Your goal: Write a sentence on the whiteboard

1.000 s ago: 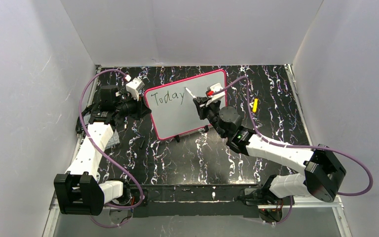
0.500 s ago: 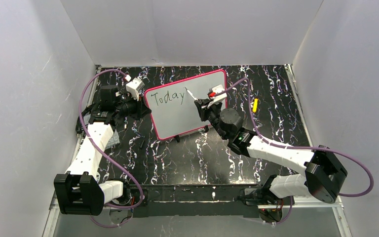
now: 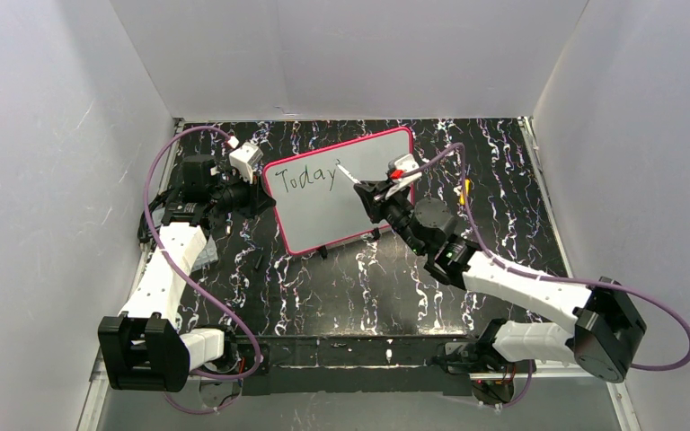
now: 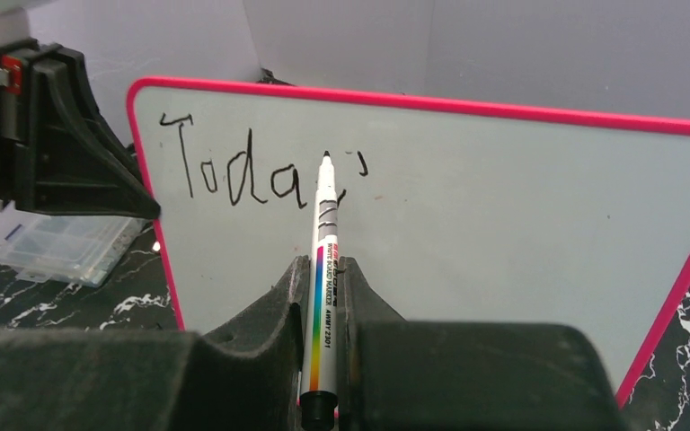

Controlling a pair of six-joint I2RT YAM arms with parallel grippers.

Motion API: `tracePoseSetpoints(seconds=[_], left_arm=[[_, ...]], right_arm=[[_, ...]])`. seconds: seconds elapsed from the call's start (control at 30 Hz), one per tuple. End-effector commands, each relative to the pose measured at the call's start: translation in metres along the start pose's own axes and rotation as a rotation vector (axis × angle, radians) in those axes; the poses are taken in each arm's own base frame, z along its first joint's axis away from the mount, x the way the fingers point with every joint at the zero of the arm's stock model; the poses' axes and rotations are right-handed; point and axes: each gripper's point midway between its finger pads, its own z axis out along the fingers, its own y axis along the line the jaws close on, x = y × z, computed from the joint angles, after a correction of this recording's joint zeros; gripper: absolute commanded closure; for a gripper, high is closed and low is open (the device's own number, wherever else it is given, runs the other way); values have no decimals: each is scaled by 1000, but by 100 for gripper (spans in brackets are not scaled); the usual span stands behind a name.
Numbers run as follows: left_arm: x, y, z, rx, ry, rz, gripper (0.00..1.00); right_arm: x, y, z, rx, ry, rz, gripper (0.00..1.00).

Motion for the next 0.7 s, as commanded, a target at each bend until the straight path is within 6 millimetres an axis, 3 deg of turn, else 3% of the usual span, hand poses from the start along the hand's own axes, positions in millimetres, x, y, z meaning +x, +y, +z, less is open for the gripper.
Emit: tracePoseSetpoints(seconds=[0.0, 0.27, 0.67], left_arm=[[9, -4, -2, 8, 31, -2, 100], [9, -5, -1, 15, 32, -8, 100], [11, -3, 0, 10, 39, -12, 100]], right_arm=[[-25, 3, -10, -26, -61, 30, 99], [-27, -8, -18, -21, -42, 24, 99], [-24, -20, -9, -68, -48, 45, 99]])
